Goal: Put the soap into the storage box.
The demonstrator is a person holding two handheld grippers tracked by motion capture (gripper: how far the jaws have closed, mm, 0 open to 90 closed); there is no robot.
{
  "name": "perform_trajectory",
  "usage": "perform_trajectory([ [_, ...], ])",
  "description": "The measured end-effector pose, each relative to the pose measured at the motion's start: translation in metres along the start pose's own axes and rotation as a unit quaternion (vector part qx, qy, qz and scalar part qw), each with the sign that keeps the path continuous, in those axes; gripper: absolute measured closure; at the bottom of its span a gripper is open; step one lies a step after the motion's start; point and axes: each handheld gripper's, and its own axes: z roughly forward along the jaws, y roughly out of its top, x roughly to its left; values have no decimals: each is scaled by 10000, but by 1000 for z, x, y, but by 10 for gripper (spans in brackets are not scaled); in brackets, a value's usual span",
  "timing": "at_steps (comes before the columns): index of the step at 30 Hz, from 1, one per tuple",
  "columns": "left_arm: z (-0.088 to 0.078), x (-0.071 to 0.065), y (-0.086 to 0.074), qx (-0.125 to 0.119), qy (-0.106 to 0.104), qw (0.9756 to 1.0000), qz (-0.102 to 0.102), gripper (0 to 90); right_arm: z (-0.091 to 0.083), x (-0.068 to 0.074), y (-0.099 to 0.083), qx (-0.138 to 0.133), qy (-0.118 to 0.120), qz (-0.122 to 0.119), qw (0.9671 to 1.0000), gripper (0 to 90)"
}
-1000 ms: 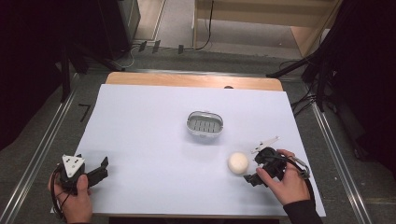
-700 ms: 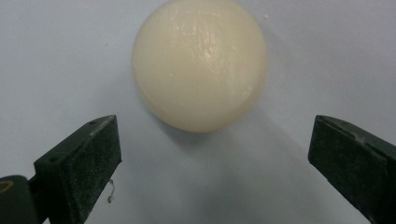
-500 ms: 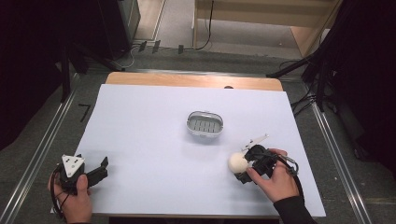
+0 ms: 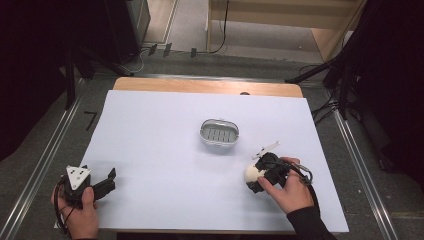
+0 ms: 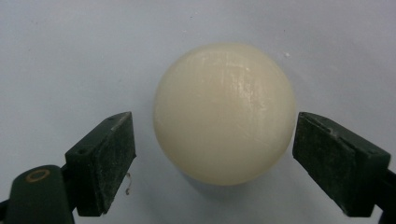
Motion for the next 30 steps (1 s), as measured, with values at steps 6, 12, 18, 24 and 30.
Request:
perform_trajectory([
  [6, 0, 0, 0, 14, -5, 10000, 0, 141, 3, 0, 3, 10, -16, 33, 10000, 180],
  [12, 0, 0, 0, 7, -8, 10000, -11, 141, 6, 0, 6, 11, -63, 94, 9999, 203],
  [18, 0, 0, 0, 19, -10, 10000, 0, 141, 10, 1, 7, 77, -140, 87, 9998, 230],
  [24, 0, 0, 0, 22, -11, 10000, 6, 141, 12, 1, 8, 91, -147, 99, 9998, 247],
  [30, 0, 0, 0, 22, -15, 10000, 8, 141, 10, 1, 10, 130, -182, 17, 9997, 251],
])
